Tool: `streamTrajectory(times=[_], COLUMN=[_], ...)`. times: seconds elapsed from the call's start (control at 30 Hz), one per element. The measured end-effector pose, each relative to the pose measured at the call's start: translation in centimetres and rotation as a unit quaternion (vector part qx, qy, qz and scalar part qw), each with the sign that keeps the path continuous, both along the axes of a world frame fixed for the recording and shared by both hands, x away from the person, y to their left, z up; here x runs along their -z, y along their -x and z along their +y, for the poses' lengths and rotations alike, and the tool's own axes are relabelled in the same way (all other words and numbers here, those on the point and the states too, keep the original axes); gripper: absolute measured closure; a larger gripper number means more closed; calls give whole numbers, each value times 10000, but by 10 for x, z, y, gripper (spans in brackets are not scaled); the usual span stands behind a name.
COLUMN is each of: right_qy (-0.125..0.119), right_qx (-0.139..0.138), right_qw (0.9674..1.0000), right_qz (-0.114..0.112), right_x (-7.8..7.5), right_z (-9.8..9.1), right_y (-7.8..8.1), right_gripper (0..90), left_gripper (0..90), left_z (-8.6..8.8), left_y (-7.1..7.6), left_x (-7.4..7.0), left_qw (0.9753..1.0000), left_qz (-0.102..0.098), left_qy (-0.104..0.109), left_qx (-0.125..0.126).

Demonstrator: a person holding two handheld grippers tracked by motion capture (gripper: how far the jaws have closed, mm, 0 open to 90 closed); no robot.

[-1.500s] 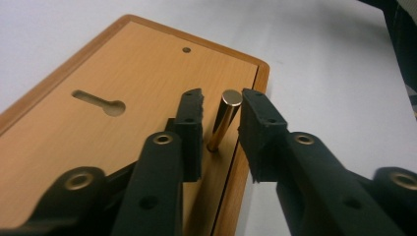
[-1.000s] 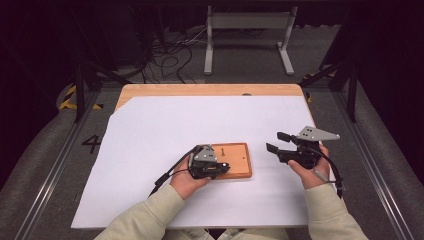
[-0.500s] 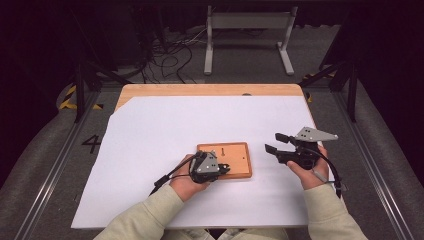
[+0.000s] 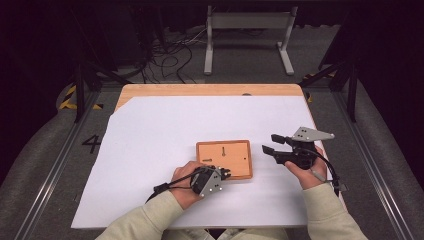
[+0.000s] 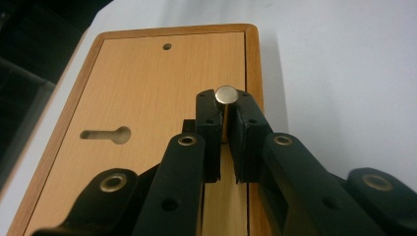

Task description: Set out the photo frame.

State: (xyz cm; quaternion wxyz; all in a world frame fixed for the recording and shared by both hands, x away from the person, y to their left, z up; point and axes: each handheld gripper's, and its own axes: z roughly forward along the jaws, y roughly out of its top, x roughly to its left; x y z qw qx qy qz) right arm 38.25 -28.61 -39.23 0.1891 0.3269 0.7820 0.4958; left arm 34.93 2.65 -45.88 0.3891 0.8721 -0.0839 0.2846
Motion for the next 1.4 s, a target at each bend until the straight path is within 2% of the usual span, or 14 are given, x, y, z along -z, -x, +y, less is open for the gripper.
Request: streamTrajectory(times=[0.07,0.2,0.33,0.4,0.47,0.63,0.77,0.8,0.83,0.9,0.97,1.17,1.33,1.4], right_qy=[33,182,202,194,234,352,337,328,328,332,331,209,200,249], right_qx=[-54,-194,-293,-305,-323,-448,-522,-584,-584,-702,-745,-1039,-1108,-1158], right_qw=[10000,9996,9992,9980,9966,9880,9843,9818,9818,9775,9764,9648,9636,9634], right_qz=[9,-12,154,512,726,1437,1655,1778,1778,1960,2001,2407,2426,2405], right_x=[1,-1,-3,-4,-3,8,14,19,19,25,27,39,39,37], right_z=[2,9,17,23,27,42,48,51,51,57,59,69,69,67], right_y=[-1,-1,-5,-12,-17,-36,-44,-49,-49,-53,-54,-63,-63,-63], right_gripper=[423,436,349,283,261,186,186,187,187,197,198,292,308,319], left_gripper=[836,836,837,838,838,839,839,839,839,839,839,836,834,788], left_z=[0,-1,-1,-1,-1,-1,-1,-1,-1,-1,0,0,0,0], left_y=[2,5,6,7,8,7,7,8,8,7,7,7,7,8], left_x=[-1,0,1,1,0,1,1,1,1,1,1,1,1,2], left_qw=[9997,9993,9993,9991,9989,9990,9992,9992,9992,9990,9991,9992,9996,9996], left_qz=[-185,-304,-321,-366,-410,-393,-326,-331,-342,-360,-358,-352,-257,-230], left_qy=[-122,-196,-171,-217,-231,-210,-209,-200,-202,-240,-240,-202,-146,-152], left_qx=[48,71,74,49,54,46,48,39,46,57,57,46,28,101])
